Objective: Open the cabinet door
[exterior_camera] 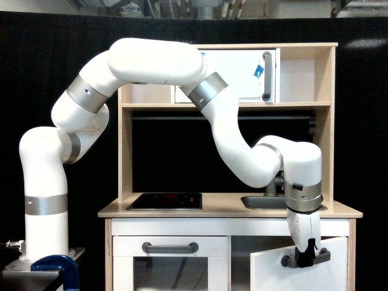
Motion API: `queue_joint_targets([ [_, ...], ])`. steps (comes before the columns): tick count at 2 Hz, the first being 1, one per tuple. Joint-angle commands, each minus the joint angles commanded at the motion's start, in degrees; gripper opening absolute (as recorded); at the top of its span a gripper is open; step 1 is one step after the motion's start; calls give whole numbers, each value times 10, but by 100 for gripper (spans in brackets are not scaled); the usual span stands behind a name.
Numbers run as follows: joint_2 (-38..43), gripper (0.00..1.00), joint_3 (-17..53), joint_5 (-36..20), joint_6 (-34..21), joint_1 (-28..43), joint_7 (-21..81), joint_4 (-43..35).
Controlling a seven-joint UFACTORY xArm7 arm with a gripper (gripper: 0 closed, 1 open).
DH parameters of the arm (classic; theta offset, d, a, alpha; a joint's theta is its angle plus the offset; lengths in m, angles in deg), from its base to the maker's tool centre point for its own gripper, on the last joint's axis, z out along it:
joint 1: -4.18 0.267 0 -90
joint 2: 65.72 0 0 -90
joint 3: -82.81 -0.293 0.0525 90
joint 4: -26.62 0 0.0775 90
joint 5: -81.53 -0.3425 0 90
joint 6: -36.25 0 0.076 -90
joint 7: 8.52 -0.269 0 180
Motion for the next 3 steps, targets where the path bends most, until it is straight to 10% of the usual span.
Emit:
queue_joint_targets([
  [1,10,0,0,9,-14,-9,-2,-21],
  [2,6,100,-3,11,-11,-7,-8,-18],
  [3,6,100,-3,15,-17,-9,-11,-24],
])
